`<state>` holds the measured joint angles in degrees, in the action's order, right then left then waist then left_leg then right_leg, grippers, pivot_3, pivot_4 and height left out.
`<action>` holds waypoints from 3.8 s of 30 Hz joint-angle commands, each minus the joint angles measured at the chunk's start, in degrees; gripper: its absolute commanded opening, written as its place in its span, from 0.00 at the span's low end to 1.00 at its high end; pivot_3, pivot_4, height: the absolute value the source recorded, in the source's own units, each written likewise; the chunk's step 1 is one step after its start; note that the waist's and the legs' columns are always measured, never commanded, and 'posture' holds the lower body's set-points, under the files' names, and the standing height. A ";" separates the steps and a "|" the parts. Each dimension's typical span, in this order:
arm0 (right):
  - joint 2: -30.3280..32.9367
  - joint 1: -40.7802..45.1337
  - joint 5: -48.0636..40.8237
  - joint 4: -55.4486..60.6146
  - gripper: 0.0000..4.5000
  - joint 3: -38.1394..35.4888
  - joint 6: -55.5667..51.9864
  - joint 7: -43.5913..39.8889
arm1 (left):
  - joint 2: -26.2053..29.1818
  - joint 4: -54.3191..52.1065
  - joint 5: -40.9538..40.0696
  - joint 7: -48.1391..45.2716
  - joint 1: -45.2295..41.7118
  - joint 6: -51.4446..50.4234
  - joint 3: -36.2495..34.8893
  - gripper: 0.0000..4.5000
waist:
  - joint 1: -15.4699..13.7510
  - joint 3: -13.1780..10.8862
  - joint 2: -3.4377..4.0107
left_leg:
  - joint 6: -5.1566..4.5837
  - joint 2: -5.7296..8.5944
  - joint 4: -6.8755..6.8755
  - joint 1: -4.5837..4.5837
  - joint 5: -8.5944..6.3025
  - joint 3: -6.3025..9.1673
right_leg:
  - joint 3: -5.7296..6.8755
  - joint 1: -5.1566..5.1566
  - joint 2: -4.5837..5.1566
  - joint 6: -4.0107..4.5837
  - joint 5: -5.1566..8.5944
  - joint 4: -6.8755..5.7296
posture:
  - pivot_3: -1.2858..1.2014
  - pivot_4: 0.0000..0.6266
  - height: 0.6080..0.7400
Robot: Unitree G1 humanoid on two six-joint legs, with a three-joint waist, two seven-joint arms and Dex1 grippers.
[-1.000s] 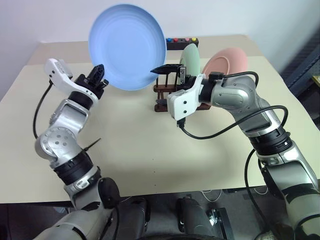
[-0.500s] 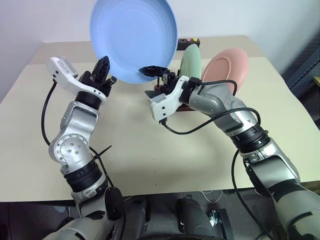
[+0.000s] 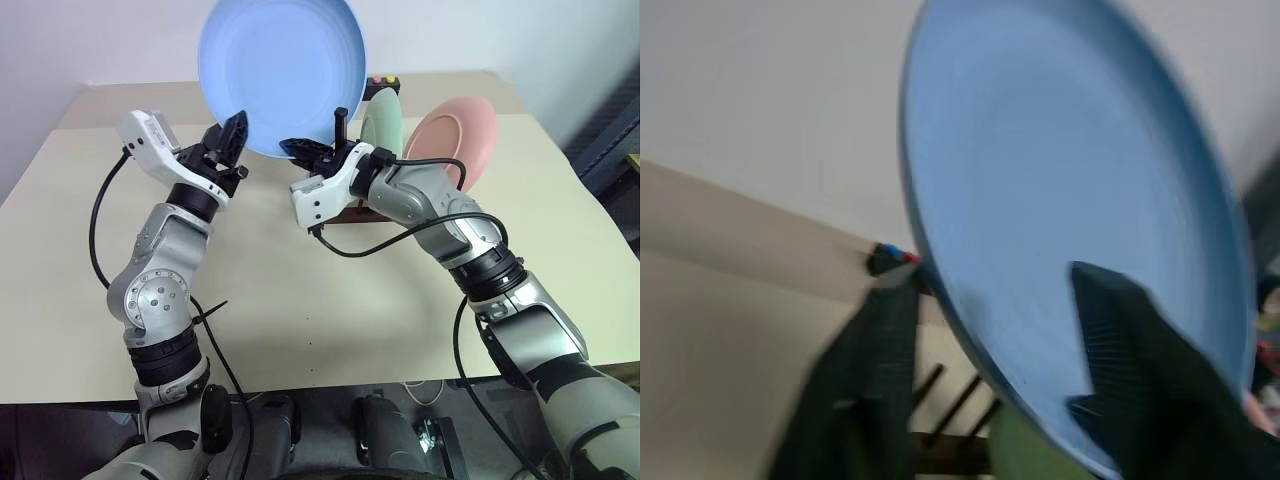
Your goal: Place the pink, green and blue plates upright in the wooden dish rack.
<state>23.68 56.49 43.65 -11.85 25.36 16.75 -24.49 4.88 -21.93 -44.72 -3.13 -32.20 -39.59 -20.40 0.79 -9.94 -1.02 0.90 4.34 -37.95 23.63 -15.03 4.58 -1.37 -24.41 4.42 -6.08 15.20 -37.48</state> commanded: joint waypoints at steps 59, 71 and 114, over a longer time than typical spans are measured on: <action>-21.74 0.24 -104.04 14.57 0.00 -47.43 -70.25 27.56 | 37.05 9.05 14.70 -49.06 19.30 33.48 -0.53 0.99 | 0.40 -0.05 0.26 | -0.08 -0.05 0.78 -0.11 -0.03 0.02 | -0.03 -0.19 0.13 0.08 -0.01 0.16 | 0.52 0.24 1.00; -22.99 1.09 -108.32 13.91 0.00 -47.57 -69.05 30.35 | 36.56 9.30 14.44 -48.40 18.96 33.53 0.11 0.99 | 0.46 -0.05 0.27 | -0.08 -0.06 0.79 -0.11 -0.03 0.02 | -0.03 -0.20 0.12 0.08 -0.02 0.16 | 0.52 0.24 1.00; -17.96 -3.56 -95.10 15.48 0.94 -34.87 -63.60 24.23 | 37.00 7.67 13.63 -48.38 18.38 31.38 0.59 1.00 | 0.41 -0.06 0.28 | -0.18 -0.06 0.77 -0.11 -0.08 0.02 | -0.02 -0.20 0.10 0.08 -0.02 0.16 | 0.52 0.24 1.00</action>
<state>5.03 51.88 -52.66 0.86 -9.95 -48.38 1.30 41.29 -12.26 -30.36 -51.67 -13.74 -8.34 -18.89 1.20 -9.99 -0.74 0.72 4.28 -37.18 23.52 -15.12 4.59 -1.40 -24.61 4.52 -6.01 15.19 -37.32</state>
